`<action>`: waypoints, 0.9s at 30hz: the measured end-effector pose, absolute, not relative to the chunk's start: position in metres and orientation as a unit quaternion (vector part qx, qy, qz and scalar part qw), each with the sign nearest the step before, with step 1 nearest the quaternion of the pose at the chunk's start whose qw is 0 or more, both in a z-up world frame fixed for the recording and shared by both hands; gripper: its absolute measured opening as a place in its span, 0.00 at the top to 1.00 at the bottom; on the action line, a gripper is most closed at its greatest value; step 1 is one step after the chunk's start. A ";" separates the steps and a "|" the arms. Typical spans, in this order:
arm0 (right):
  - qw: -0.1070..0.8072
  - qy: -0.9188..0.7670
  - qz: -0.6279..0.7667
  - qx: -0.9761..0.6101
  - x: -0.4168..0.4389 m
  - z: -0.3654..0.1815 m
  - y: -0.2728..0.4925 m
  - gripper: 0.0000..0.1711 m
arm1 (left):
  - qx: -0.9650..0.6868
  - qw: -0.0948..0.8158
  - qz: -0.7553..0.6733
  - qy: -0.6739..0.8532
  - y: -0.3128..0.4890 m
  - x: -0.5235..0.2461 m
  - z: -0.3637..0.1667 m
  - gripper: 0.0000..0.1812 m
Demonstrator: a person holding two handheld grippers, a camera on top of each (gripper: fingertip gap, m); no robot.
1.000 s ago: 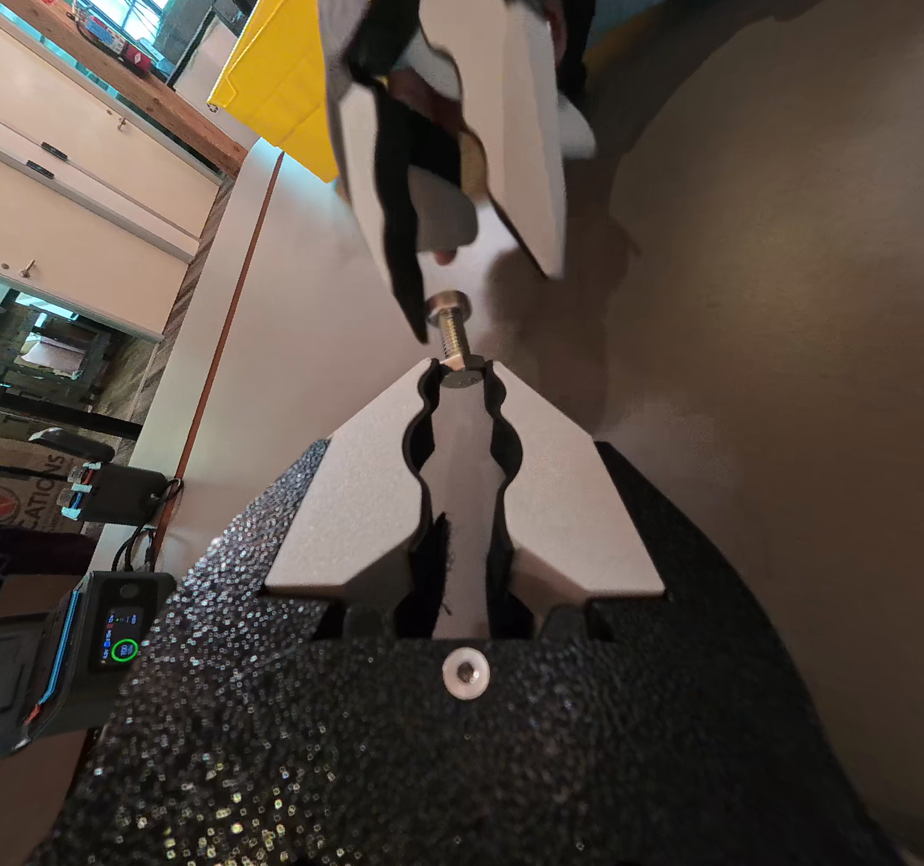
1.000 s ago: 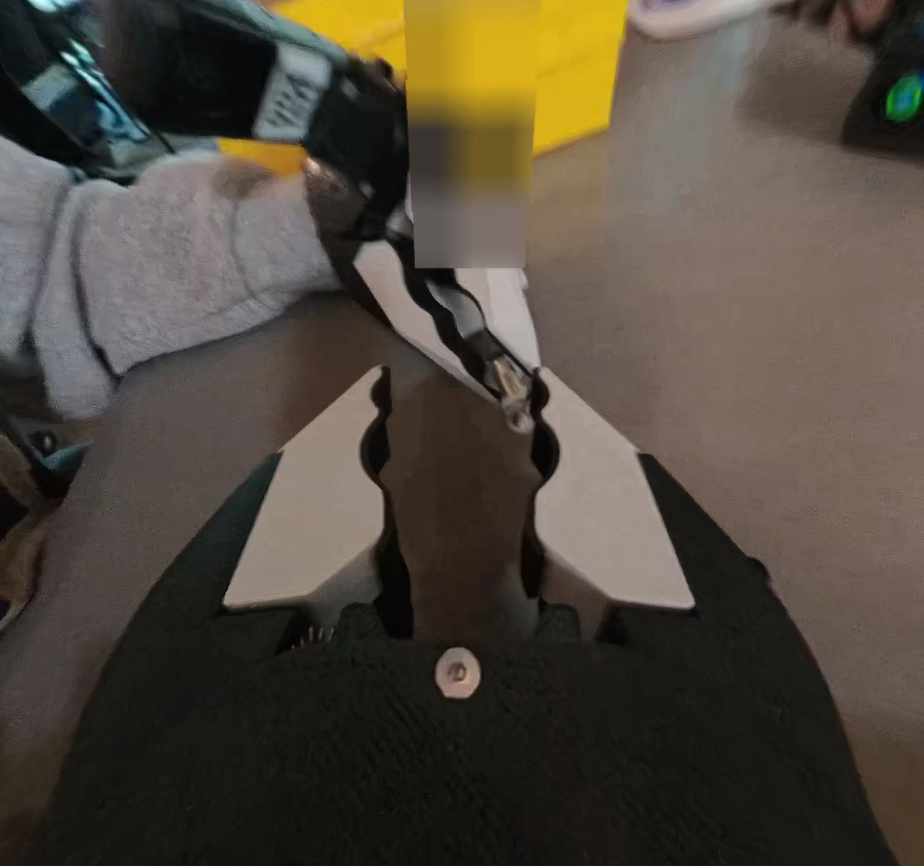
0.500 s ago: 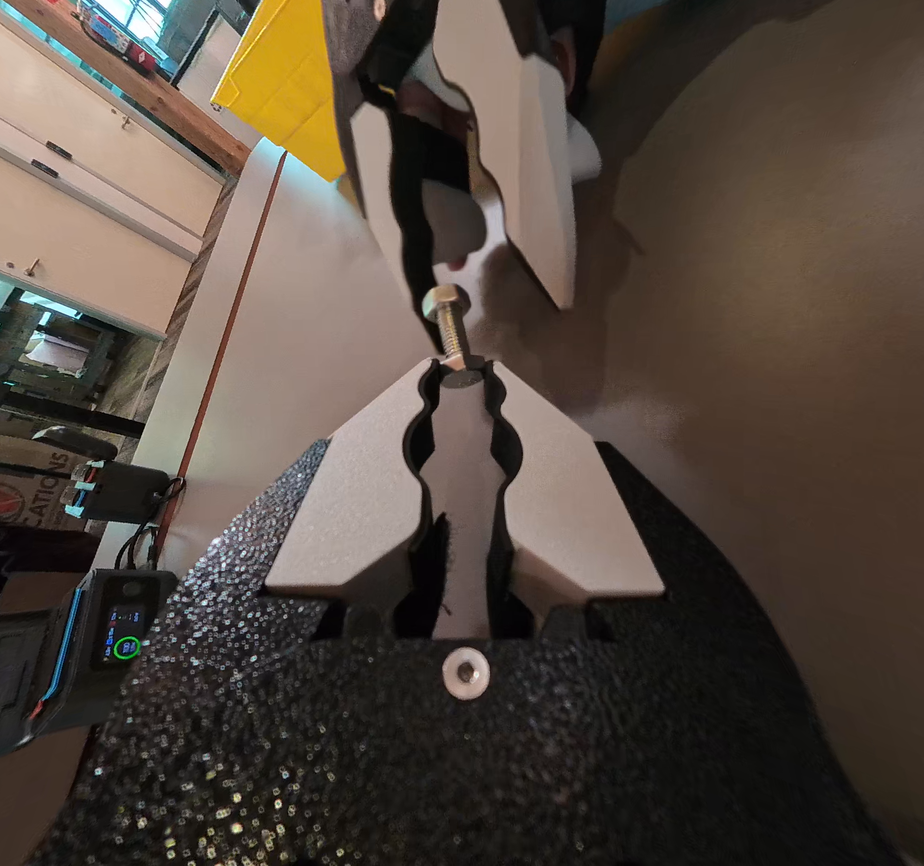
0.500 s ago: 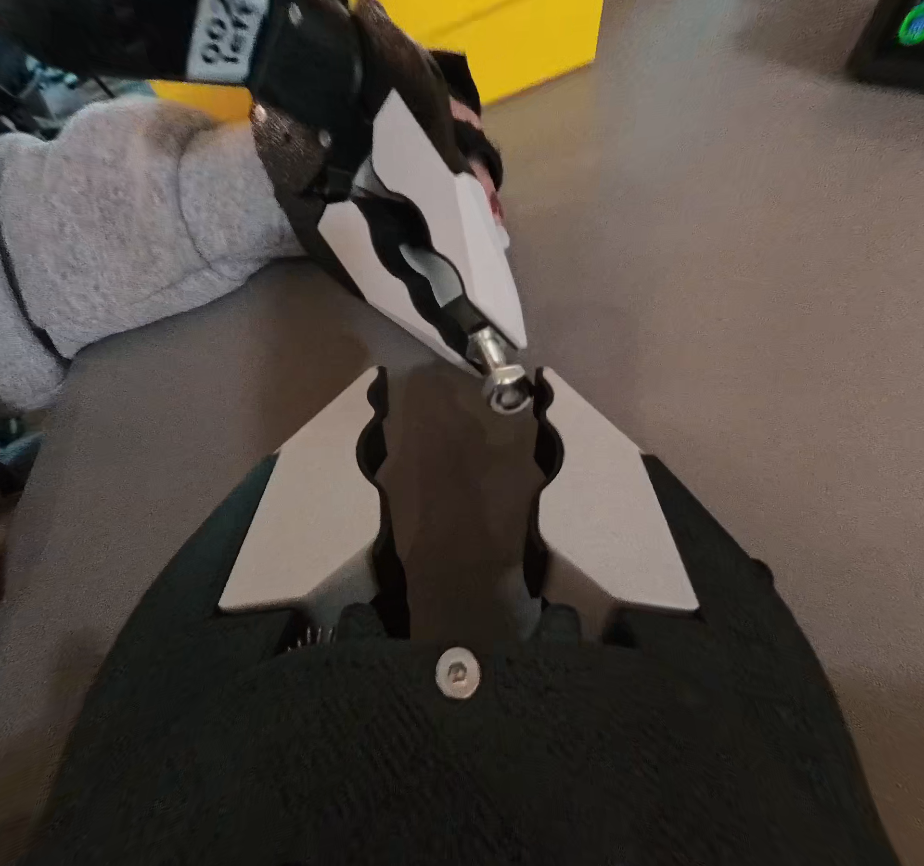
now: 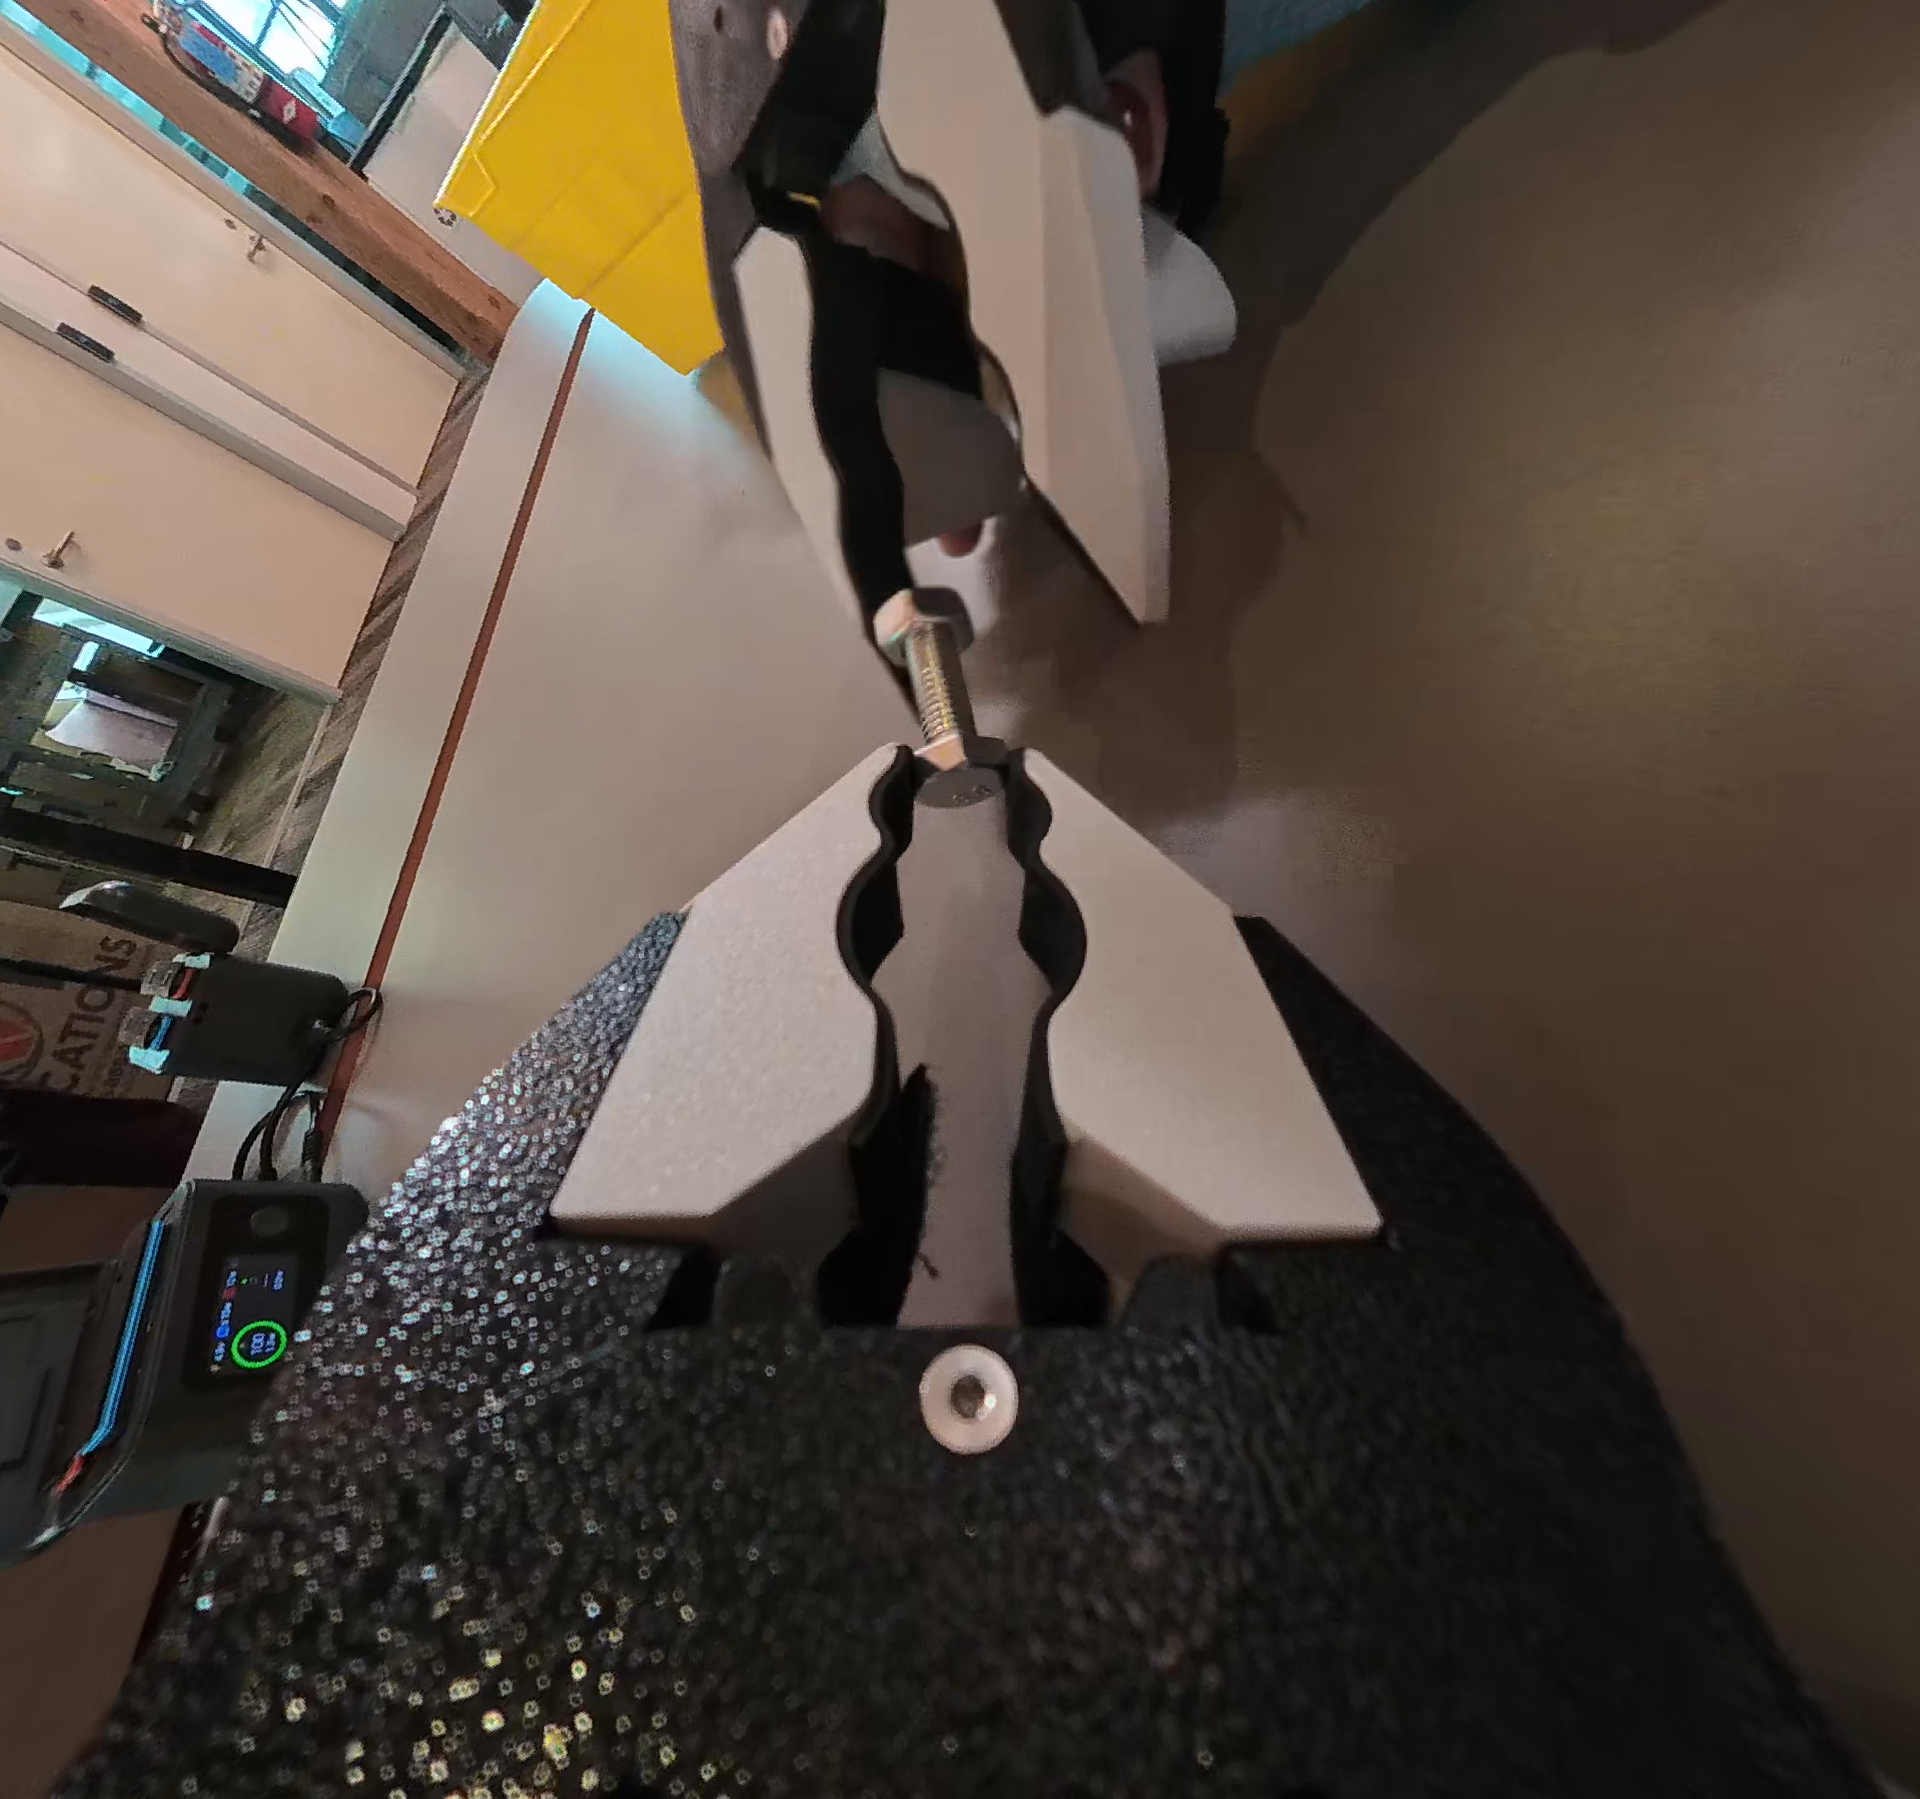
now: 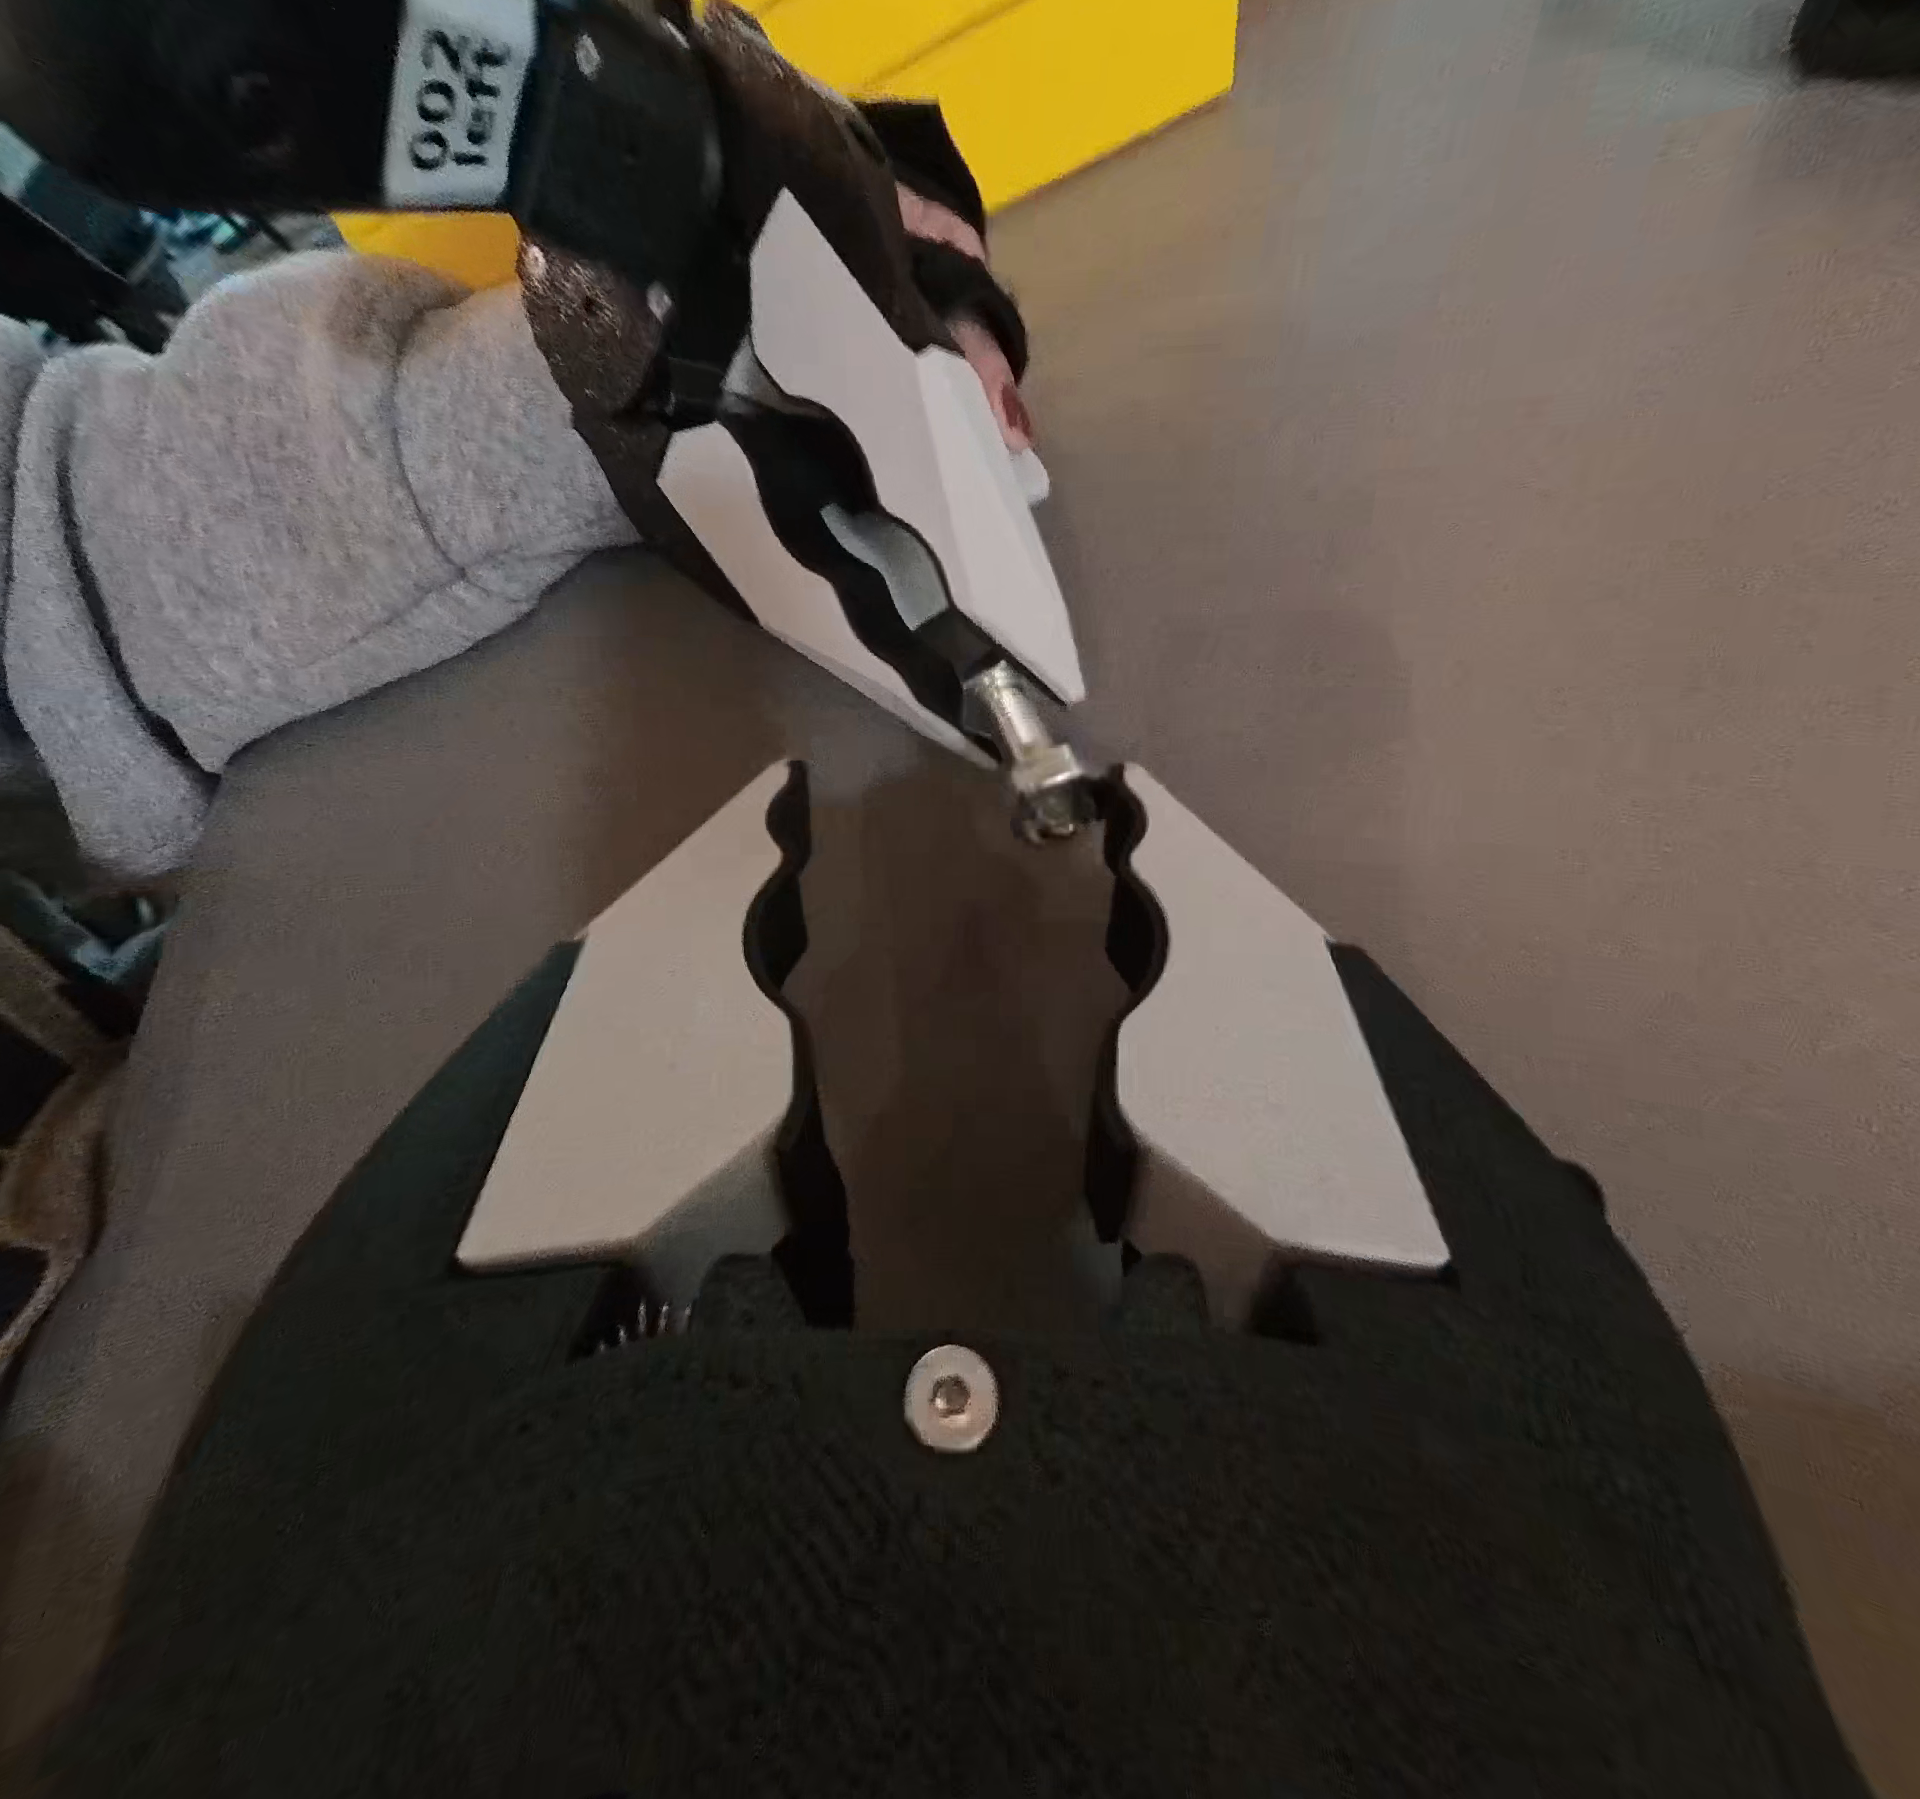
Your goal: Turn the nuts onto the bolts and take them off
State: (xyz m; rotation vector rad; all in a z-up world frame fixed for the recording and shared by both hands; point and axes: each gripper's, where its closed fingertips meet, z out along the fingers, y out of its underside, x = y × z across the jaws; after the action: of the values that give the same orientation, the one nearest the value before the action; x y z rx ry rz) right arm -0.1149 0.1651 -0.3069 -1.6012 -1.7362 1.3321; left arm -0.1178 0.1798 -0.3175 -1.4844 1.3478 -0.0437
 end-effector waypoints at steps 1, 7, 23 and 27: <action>0.246 -0.625 0.505 -0.542 -0.117 -0.293 0.163 0.68 | -0.623 0.539 -0.018 0.567 0.180 -0.118 -0.317 0.92; 0.245 -0.622 0.458 -0.586 -0.107 -0.306 0.180 0.74 | -0.625 0.538 -0.018 0.565 0.180 -0.118 -0.318 0.91; 0.242 -0.608 0.452 -0.606 -0.108 -0.309 0.186 0.77 | -0.627 0.536 -0.019 0.565 0.180 -0.118 -0.318 0.91; 0.200 -0.600 0.465 -0.620 -0.108 -0.314 0.181 0.77 | -0.627 0.537 -0.019 0.565 0.180 -0.118 -0.318 0.91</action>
State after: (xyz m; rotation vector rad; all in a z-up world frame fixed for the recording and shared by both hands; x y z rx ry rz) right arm -0.1085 0.1807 -0.3139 -1.7328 -1.6763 1.2983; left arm -0.1180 0.1804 -0.3178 -1.4918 1.3449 -0.0441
